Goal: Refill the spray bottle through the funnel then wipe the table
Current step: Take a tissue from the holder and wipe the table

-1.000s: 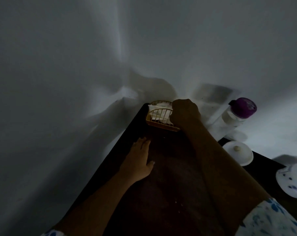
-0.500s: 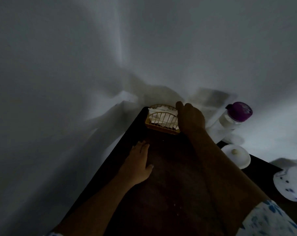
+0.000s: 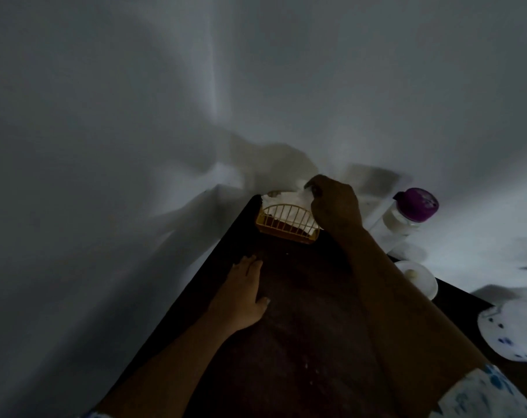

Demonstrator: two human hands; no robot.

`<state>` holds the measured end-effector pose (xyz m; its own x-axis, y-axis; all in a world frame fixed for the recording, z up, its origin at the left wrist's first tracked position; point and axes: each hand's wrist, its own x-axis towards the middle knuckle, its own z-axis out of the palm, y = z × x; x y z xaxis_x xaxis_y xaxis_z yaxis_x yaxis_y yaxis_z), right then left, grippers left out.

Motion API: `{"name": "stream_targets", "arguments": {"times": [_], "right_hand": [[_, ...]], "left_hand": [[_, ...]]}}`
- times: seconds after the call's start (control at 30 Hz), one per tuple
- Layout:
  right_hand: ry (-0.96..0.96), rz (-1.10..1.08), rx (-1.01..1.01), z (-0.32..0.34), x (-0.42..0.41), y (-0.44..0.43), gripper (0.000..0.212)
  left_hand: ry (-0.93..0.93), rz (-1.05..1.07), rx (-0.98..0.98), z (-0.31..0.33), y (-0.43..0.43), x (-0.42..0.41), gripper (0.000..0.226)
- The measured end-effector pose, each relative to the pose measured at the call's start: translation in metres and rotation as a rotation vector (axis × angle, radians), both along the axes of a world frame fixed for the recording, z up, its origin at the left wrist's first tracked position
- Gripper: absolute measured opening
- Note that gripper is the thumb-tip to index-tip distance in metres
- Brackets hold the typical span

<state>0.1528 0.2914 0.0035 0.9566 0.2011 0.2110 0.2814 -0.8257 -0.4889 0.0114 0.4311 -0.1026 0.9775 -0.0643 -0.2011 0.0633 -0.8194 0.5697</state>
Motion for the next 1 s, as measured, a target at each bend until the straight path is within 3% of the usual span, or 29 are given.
{"name": "stream_targets", "arguments": {"times": [0.1,0.23,0.37,0.53,0.7,0.8,0.87,0.93,1.0], "right_hand": [[-0.144,-0.021,0.064,0.002,0.000,0.001,0.021],[-0.179,-0.117,0.311,0.009,-0.003,0.003,0.022],[-0.079,-0.147,0.449,0.016,-0.008,0.003,0.035],[0.057,-0.179,0.724,0.021,-0.020,0.005,0.025],[0.123,-0.170,0.878,0.021,-0.050,0.004,0.024],[0.171,-0.155,0.819,0.016,-0.072,0.000,0.027],[0.179,-0.129,0.706,0.009,-0.094,-0.005,0.023],[0.226,-0.100,0.622,0.001,-0.121,-0.007,0.017],[0.302,-0.073,0.582,-0.009,-0.150,-0.011,0.012]], "left_hand": [[0.018,-0.005,0.002,0.004,0.000,0.000,0.079],[0.056,-0.006,-0.003,0.009,-0.001,-0.003,0.078],[0.074,0.055,-0.088,0.013,-0.002,-0.009,0.075],[0.002,0.104,-0.222,0.018,-0.008,-0.017,0.070],[-0.062,0.146,-0.373,0.027,-0.014,-0.023,0.063],[-0.116,0.269,-0.611,0.039,-0.017,-0.026,0.048],[-0.105,0.402,-0.885,0.052,-0.022,-0.031,0.030],[-0.071,0.507,-1.134,0.064,-0.026,-0.037,0.033],[-0.075,0.547,-1.102,0.070,-0.029,-0.048,0.043]]}}
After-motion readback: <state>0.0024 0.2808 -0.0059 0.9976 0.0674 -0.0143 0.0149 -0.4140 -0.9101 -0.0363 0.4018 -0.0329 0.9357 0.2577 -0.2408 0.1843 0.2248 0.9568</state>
